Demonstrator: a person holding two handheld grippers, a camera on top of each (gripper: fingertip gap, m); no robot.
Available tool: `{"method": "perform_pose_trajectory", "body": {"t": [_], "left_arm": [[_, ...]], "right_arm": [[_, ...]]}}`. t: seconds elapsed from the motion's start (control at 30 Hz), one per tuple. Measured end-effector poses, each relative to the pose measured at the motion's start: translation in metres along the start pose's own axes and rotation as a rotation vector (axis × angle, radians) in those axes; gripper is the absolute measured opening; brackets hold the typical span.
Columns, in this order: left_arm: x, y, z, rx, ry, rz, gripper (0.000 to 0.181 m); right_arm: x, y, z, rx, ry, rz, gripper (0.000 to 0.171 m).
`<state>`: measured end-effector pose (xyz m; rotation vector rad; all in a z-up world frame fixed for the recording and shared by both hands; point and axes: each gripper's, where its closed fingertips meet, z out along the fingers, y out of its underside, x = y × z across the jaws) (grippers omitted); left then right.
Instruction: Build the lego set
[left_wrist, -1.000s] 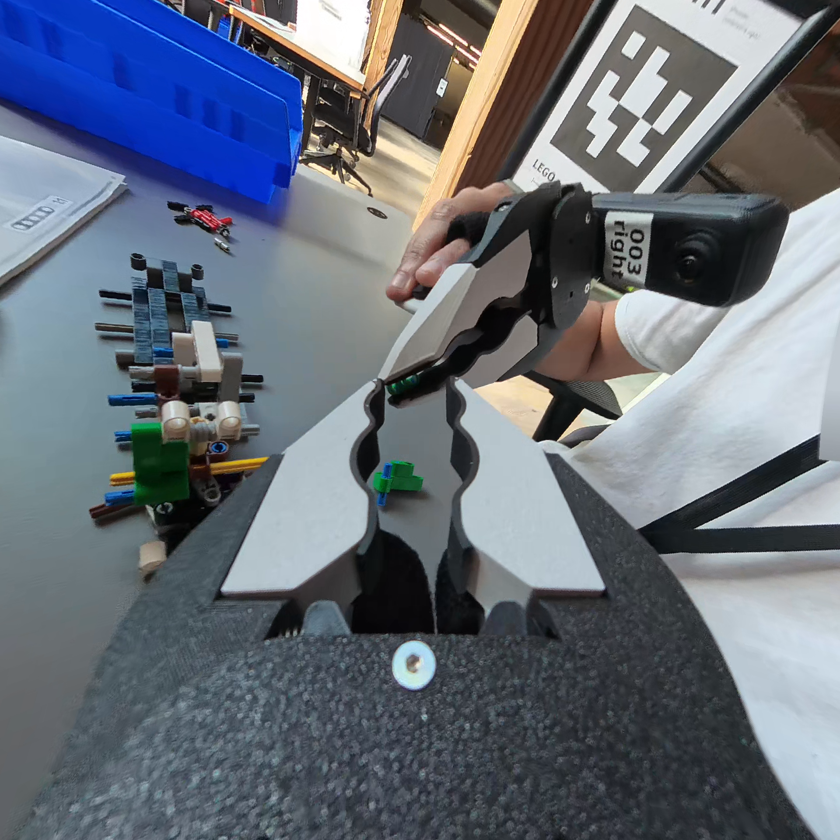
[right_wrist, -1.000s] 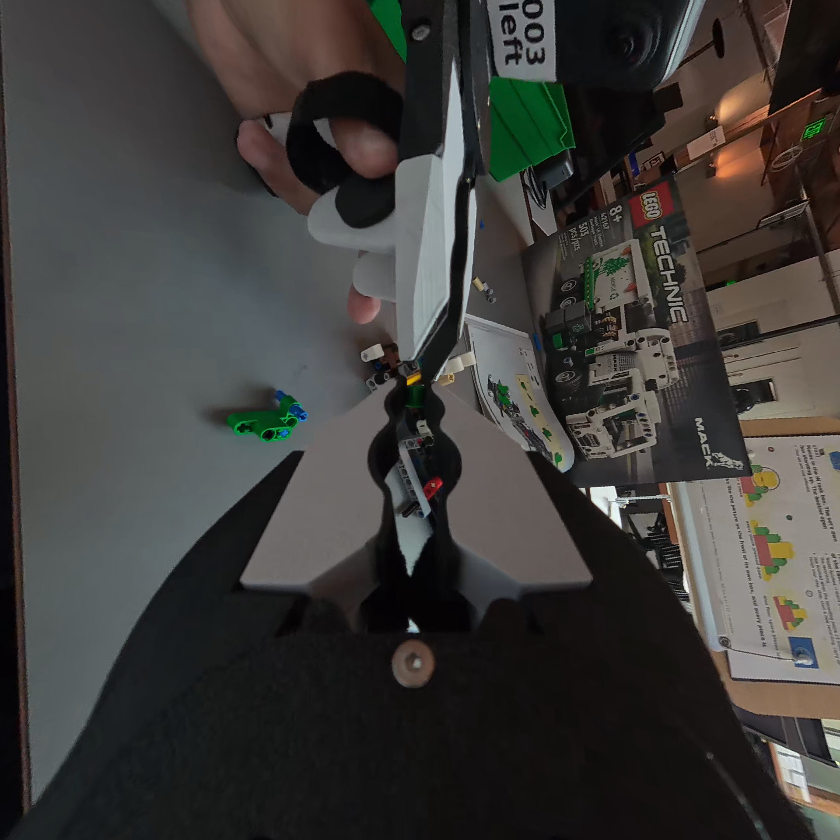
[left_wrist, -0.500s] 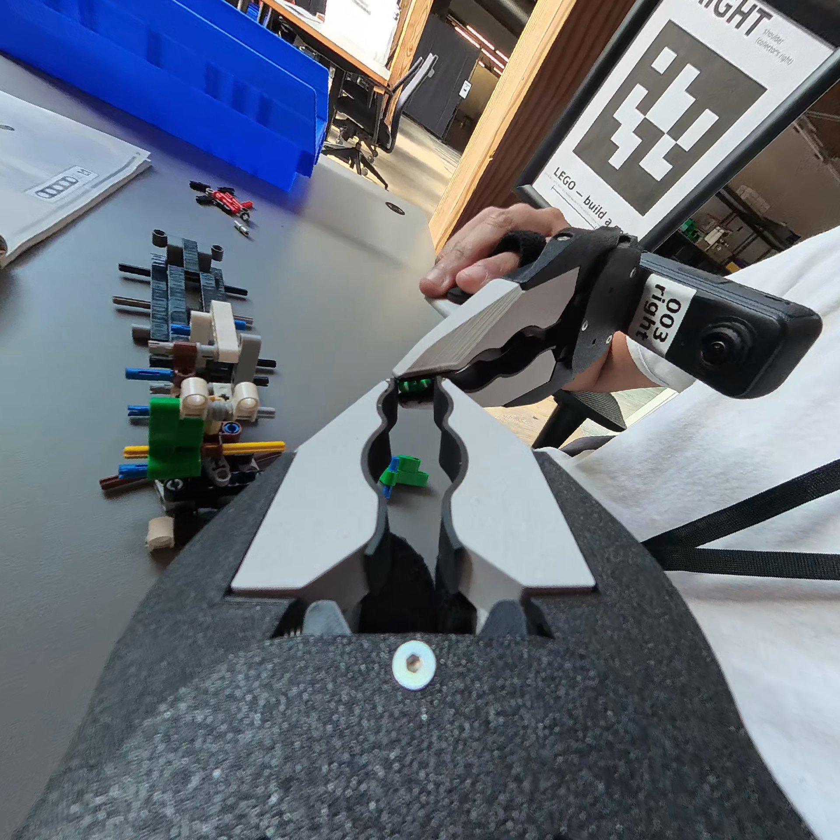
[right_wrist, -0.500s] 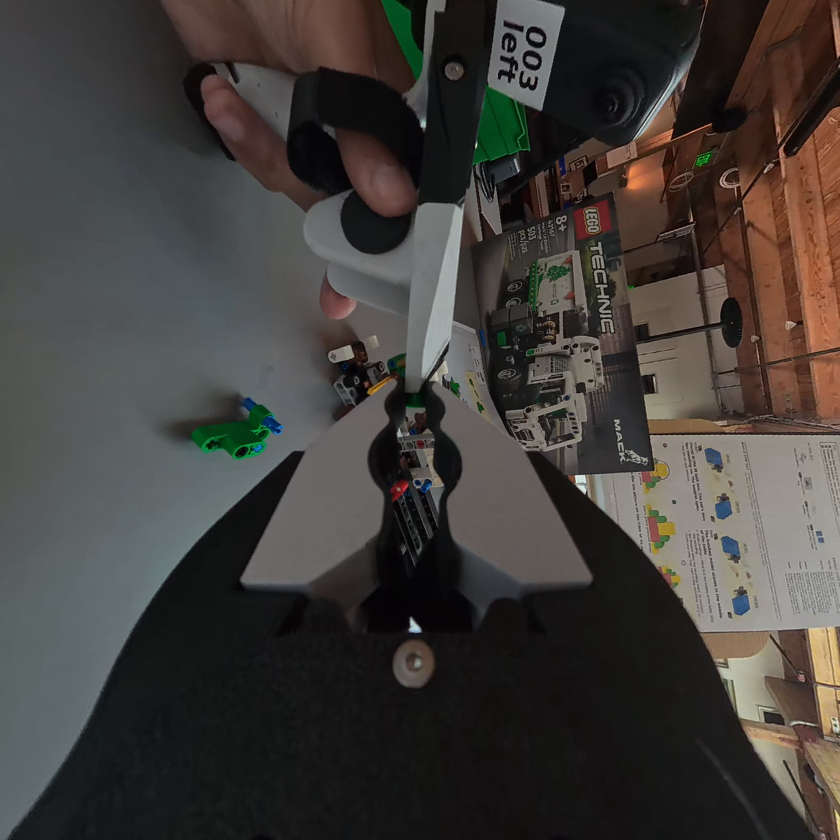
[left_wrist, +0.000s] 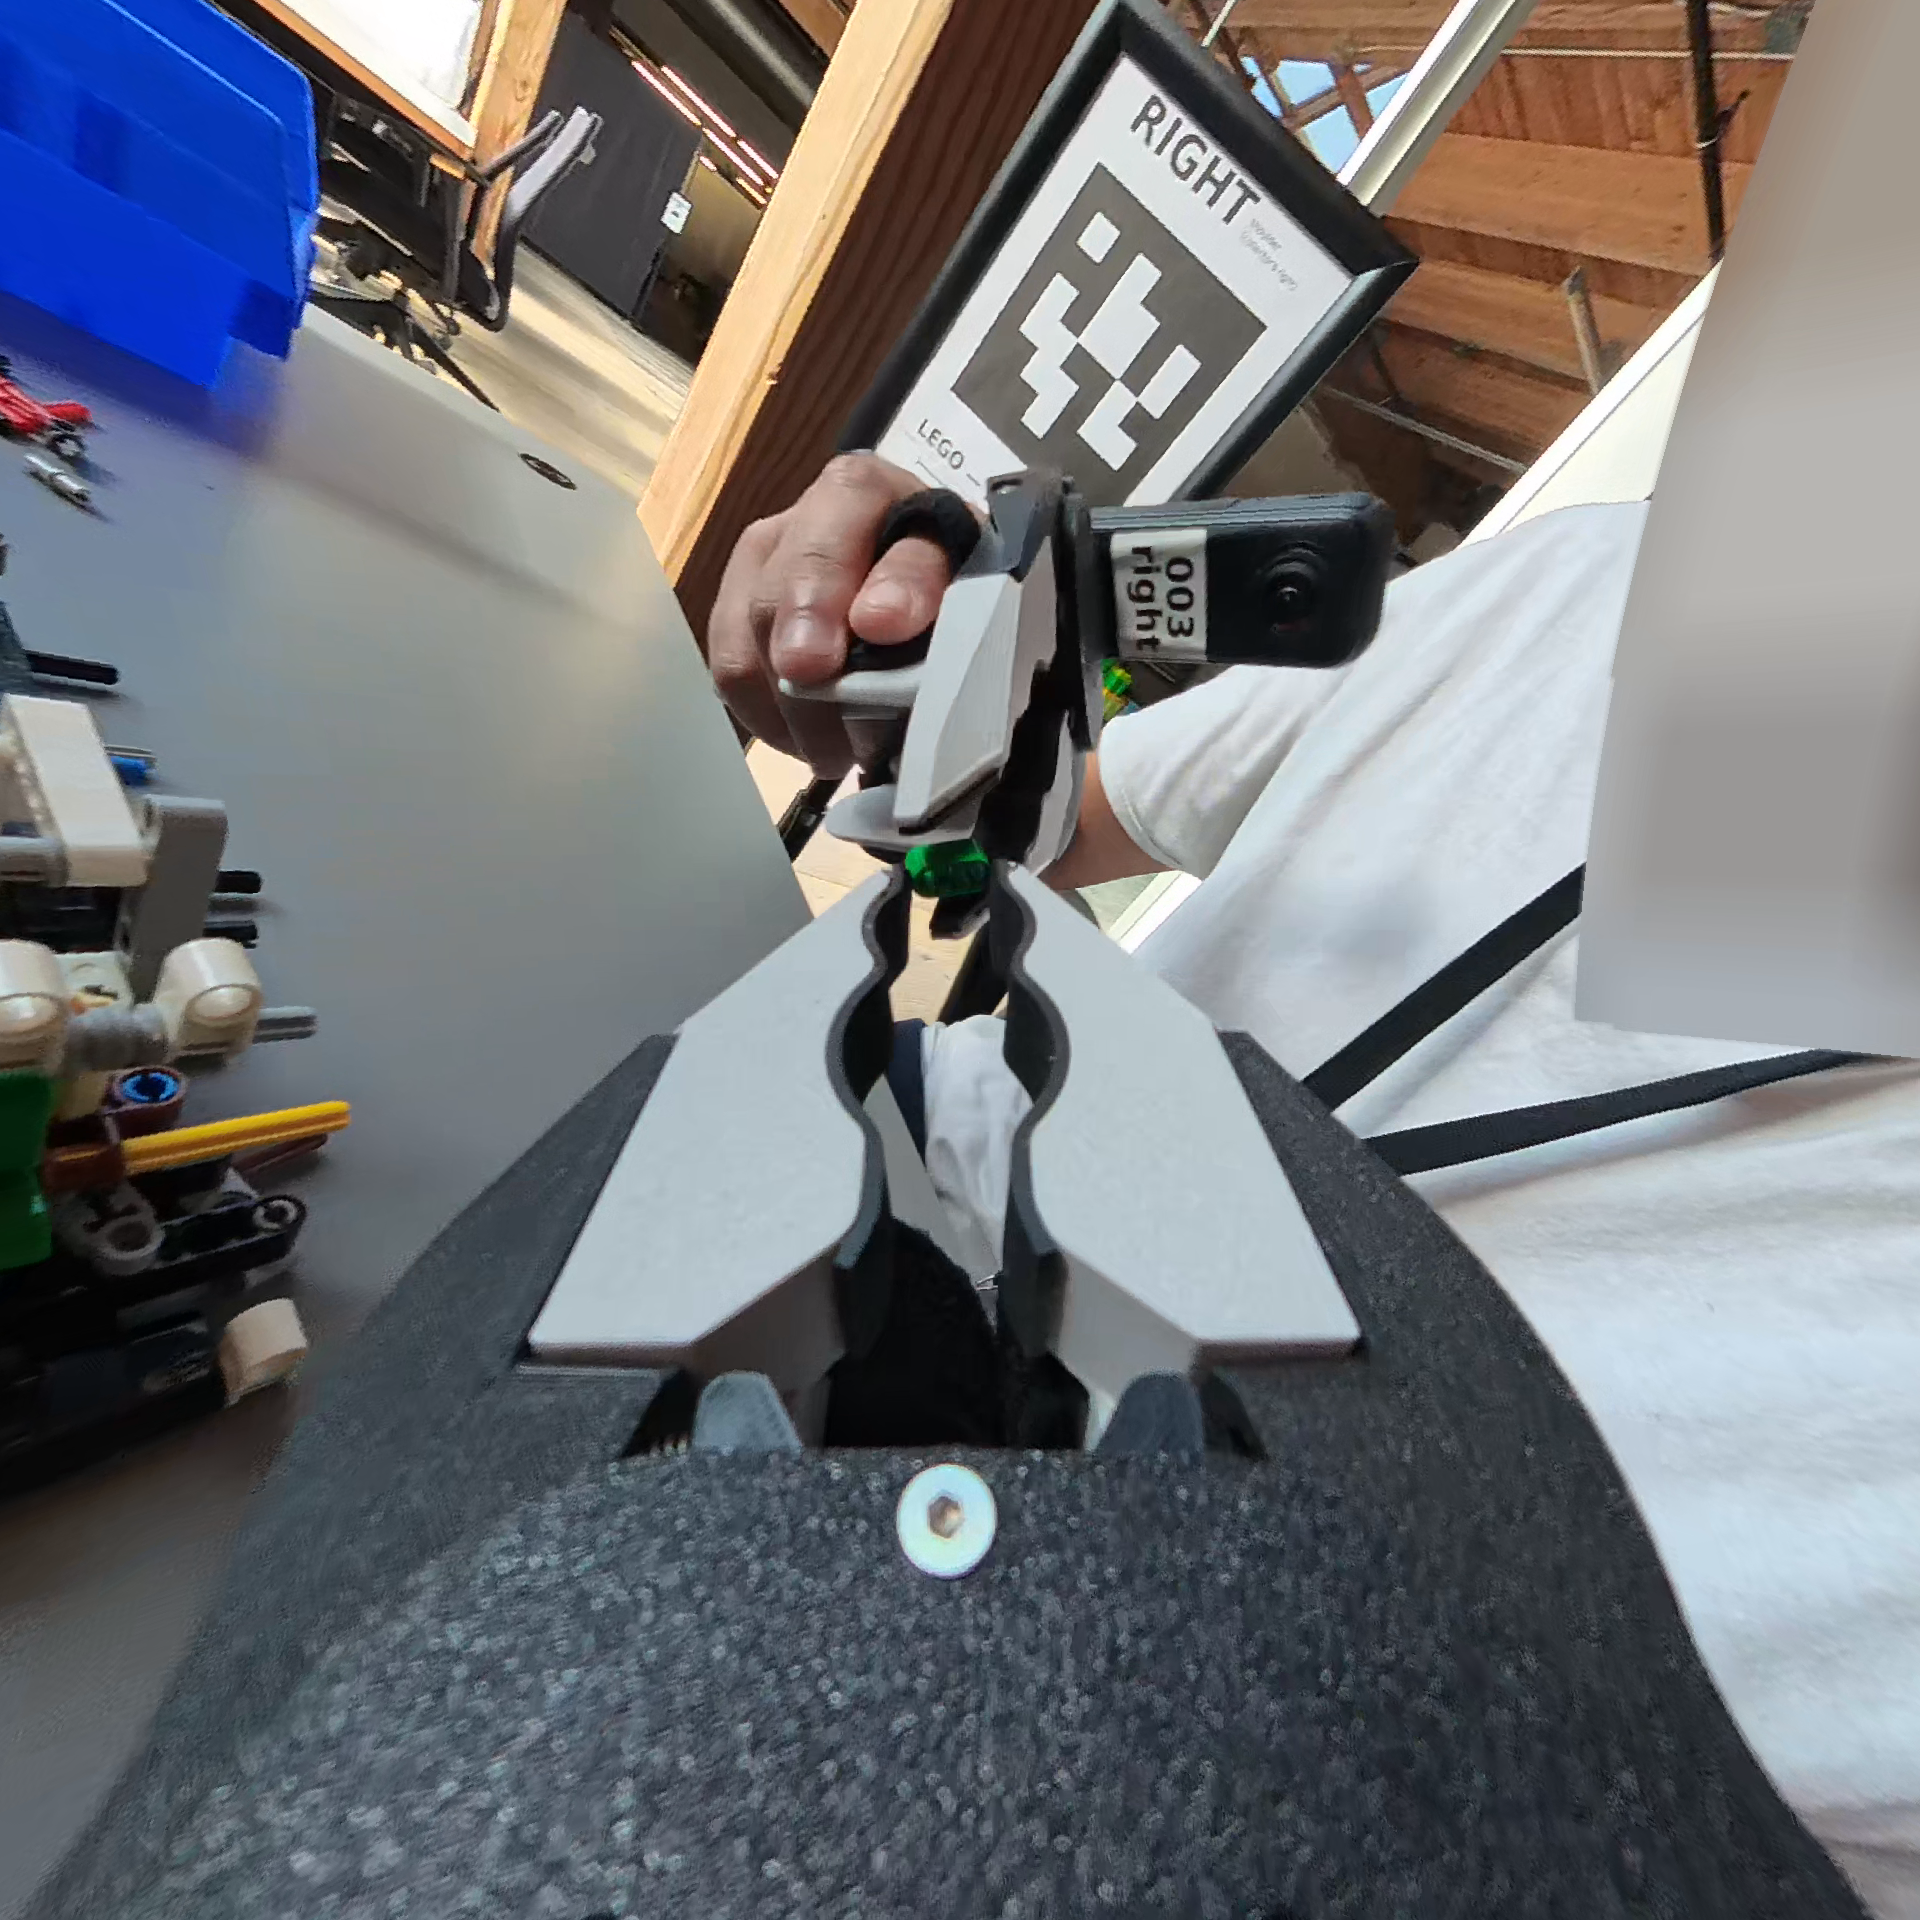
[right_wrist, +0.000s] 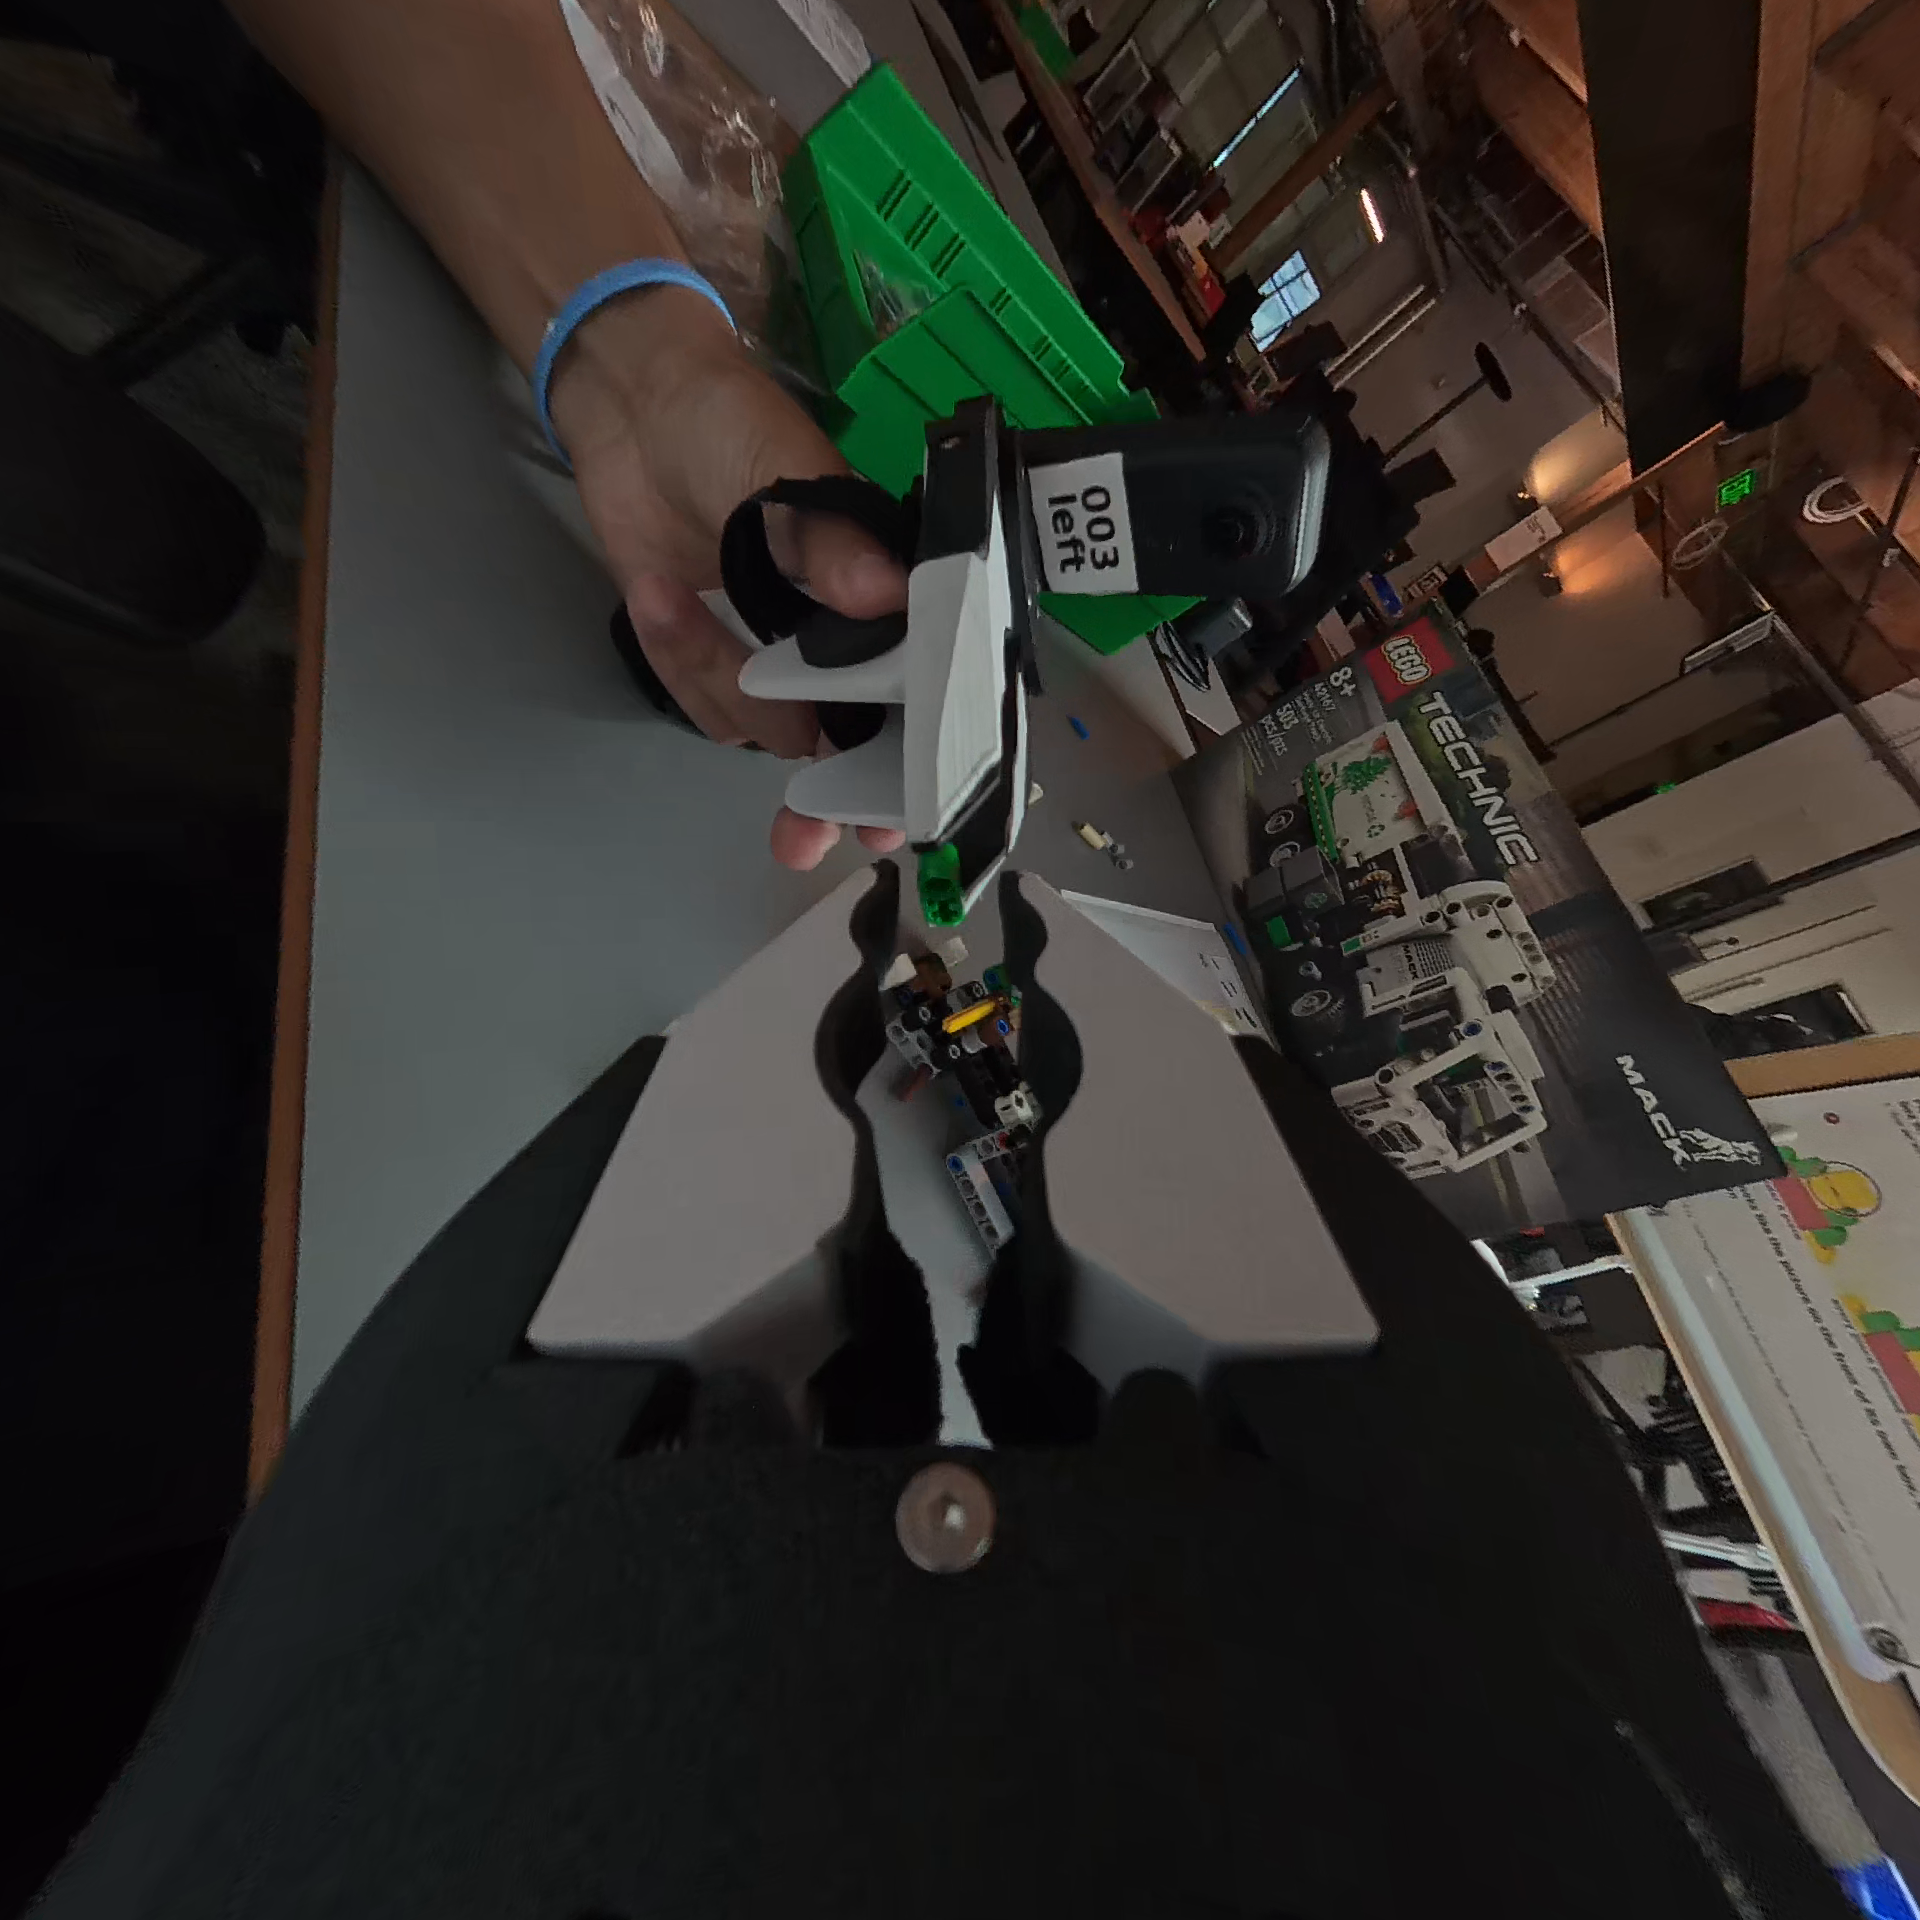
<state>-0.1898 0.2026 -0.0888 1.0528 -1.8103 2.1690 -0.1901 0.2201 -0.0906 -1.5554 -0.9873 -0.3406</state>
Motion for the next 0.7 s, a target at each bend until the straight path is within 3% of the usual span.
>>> {"method": "perform_pose_trajectory", "body": {"t": [0.03,0.3,0.7], "left_arm": [[0.002,0.0,0.0,0.004,0.016,-0.009,0.013],[0.015,-0.002,0.002,0.022,0.122,-0.059,0.012],[0.009,0.003,0.002,-0.027,0.076,-0.025,0.013]], "right_arm": [[-0.001,-0.003,-0.003,0.024,-0.018,0.02,0.018],[-0.003,-0.015,-0.011,0.13,-0.048,0.03,0.007],[-0.006,-0.009,-0.009,0.086,-0.12,0.06,0.007]]}}
